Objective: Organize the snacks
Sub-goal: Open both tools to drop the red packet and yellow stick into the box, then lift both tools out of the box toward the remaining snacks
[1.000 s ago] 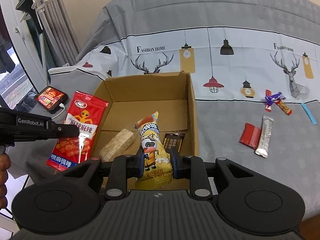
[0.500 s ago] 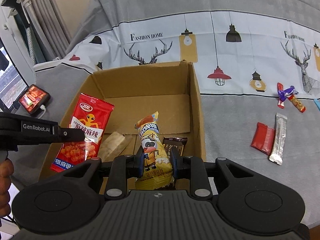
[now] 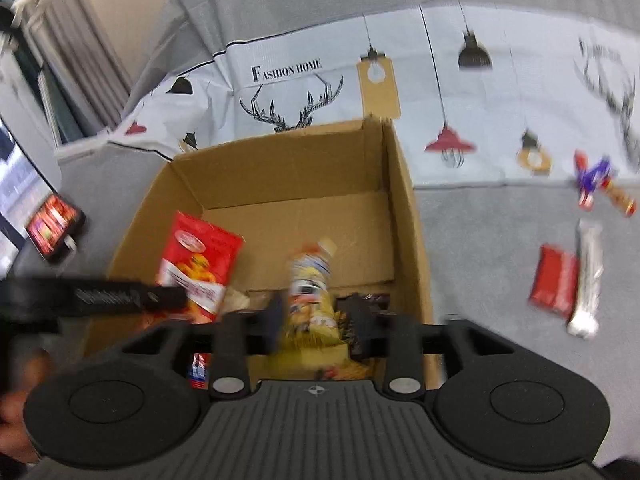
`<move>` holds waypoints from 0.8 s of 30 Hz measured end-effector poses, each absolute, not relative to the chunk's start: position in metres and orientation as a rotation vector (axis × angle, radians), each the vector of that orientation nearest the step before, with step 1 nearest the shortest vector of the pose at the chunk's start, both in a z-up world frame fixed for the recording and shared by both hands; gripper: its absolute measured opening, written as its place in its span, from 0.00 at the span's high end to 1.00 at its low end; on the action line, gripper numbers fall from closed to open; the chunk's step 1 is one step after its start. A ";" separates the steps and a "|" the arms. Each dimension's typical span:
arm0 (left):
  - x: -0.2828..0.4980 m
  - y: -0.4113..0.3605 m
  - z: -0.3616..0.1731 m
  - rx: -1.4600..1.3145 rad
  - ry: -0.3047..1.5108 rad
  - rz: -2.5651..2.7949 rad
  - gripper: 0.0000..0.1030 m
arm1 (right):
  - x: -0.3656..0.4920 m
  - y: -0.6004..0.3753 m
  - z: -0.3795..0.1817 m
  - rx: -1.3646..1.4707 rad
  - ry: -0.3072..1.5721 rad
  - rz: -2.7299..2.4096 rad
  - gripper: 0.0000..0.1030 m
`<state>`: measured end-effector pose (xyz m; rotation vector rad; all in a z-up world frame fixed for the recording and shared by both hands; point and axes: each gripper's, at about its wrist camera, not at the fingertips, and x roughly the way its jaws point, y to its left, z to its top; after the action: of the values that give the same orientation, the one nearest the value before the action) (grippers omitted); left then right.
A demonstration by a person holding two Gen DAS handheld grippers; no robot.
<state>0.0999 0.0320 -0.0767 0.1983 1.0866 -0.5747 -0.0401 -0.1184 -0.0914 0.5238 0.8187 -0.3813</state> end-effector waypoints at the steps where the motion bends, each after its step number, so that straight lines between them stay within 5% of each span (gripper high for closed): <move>1: 0.100 0.034 -0.078 0.192 1.102 -0.568 0.49 | -0.044 -0.118 -0.089 0.520 0.811 -0.396 0.28; 2: 0.099 0.037 -0.077 0.182 1.110 -0.563 0.16 | -0.047 -0.116 -0.086 0.507 0.807 -0.401 0.26; 3: 0.095 0.042 -0.074 0.170 1.099 -0.555 0.00 | -0.052 -0.115 -0.083 0.491 0.806 -0.405 0.24; 11: 0.064 0.068 -0.018 0.166 1.165 -0.529 0.00 | -0.122 -0.111 -0.050 0.501 0.782 -0.511 0.20; 24: -0.059 0.096 0.223 0.121 0.852 -0.726 0.00 | -0.218 -0.088 0.005 0.467 0.604 -0.586 0.20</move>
<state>-0.0588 0.0958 0.2230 0.1215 0.8518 -0.7259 -0.2183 -0.0880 0.0051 0.4674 0.6040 -0.5861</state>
